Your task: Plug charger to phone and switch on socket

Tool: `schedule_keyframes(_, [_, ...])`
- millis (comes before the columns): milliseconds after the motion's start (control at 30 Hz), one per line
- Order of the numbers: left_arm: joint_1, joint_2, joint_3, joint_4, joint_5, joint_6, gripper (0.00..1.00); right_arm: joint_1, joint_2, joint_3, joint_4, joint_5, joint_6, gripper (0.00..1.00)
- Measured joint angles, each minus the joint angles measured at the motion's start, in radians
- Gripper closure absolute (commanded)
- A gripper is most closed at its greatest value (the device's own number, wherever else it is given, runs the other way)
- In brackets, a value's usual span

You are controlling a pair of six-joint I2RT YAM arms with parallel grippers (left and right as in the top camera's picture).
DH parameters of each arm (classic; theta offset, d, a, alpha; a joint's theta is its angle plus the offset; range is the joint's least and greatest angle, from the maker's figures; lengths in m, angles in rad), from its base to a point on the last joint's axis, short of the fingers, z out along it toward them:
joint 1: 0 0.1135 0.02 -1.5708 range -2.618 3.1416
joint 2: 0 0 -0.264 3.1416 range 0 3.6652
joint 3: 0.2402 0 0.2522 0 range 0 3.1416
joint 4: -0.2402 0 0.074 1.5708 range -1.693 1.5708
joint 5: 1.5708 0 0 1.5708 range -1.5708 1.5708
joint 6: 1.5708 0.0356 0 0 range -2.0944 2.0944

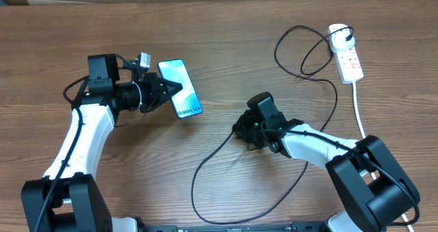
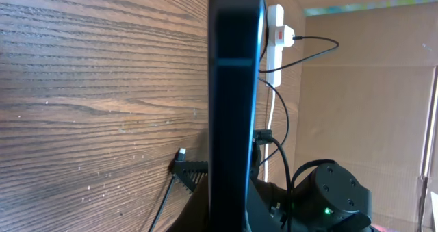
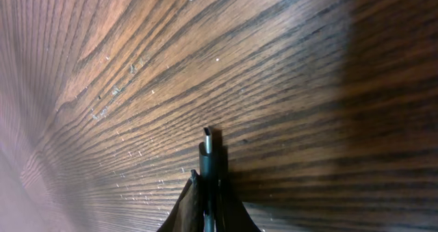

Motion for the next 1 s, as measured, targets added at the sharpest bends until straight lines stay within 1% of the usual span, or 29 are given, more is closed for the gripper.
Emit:
schedule_keyframes(133, [0.000,0.000,0.000,0.000,0.001,0.004,0.96,0.000,0.005,0.000,0.015,-0.018,-0.018,0.96])
schedule_keyframes(267, [0.000,0.000,0.000,0.025,0.042,0.024,0.96,0.000,0.005,-0.004,0.046,-0.077,-0.089,0.96])
schedule_keyframes(367, [0.000,0.000,0.000,0.086,0.123,0.034,0.96,0.000,-0.035,-0.010,0.063,-0.139,-0.150,0.96])
schedule_keyframes(433, [0.000,0.000,0.000,0.145,0.188,0.029,0.96,-0.001,-0.098,-0.013,0.071,-0.187,-0.186,0.96])
schedule_keyframes(500, [0.000,0.000,0.000,0.223,0.259,-0.001,0.96,-0.002,-0.177,-0.013,0.081,-0.245,-0.222,0.96])
schedule_keyframes(633, [0.000,0.000,0.001,0.384,0.389,-0.105,0.96,-0.006,-0.328,-0.013,0.092,-0.392,-0.301,0.96])
schedule_keyframes(767, [0.000,0.000,0.003,0.549,0.495,-0.247,0.96,-0.005,-0.432,-0.013,0.091,-0.560,-0.378,0.96])
schedule_keyframes(867, [0.000,0.000,0.003,0.613,0.545,-0.361,0.95,0.001,-0.464,-0.013,0.091,-0.655,-0.406,0.96])
schedule_keyframes(1000, [0.000,0.000,0.003,0.623,0.582,-0.484,0.96,0.013,-0.467,-0.013,0.094,-0.748,-0.422,0.96])
